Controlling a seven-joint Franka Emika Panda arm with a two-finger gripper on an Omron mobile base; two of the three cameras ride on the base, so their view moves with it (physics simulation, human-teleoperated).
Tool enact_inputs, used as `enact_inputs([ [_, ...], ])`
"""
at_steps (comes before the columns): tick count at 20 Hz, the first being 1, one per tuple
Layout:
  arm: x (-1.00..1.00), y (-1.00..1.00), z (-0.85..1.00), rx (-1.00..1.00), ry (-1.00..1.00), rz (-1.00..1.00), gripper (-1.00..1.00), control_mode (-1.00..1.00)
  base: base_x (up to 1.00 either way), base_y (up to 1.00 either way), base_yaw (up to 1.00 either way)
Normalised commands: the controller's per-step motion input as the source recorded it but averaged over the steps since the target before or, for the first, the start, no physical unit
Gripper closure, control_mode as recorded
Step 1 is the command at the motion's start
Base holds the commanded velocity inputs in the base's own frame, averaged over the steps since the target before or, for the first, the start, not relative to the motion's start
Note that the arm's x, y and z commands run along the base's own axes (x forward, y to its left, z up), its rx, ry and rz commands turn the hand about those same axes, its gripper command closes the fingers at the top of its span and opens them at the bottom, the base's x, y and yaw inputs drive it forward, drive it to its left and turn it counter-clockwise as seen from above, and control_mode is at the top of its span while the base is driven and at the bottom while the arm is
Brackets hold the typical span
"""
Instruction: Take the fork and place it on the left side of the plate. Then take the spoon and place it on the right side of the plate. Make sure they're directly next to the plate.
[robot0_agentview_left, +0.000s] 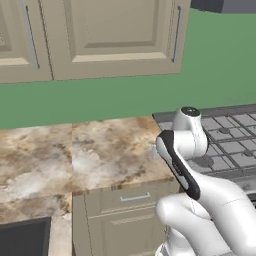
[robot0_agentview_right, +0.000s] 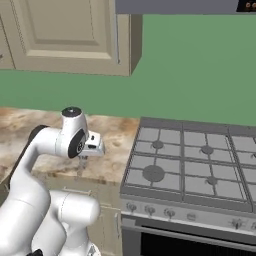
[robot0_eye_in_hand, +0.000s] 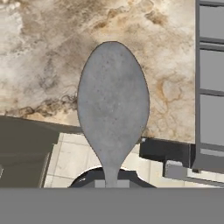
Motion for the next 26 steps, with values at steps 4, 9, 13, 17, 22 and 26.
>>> enact_inputs([
  [4, 0.0, 0.0, 0.0, 0.0, 0.0, 0.0, 1.0, 1.0, -0.92, -0.13, 0.0],
  [9, 0.0, 0.0, 0.0, 0.0, 0.0, 0.0, 1.0, 1.0, -0.7, -0.1, -0.13],
  [13, 0.0, 0.0, 0.0, 0.0, 0.0, 0.0, 1.0, 1.0, -0.06, 0.0, -0.75],
  [17, 0.0, 0.0, 0.0, 0.0, 0.0, 0.0, 1.0, 1.0, 0.0, 0.0, -0.83],
  [22, 0.0, 0.0, 0.0, 0.0, 0.0, 0.0, 1.0, 1.0, 0.0, 0.0, -0.9],
  [26, 0.0, 0.0, 0.0, 0.0, 0.0, 0.0, 1.0, 1.0, 0.0, 0.0, -0.95],
])
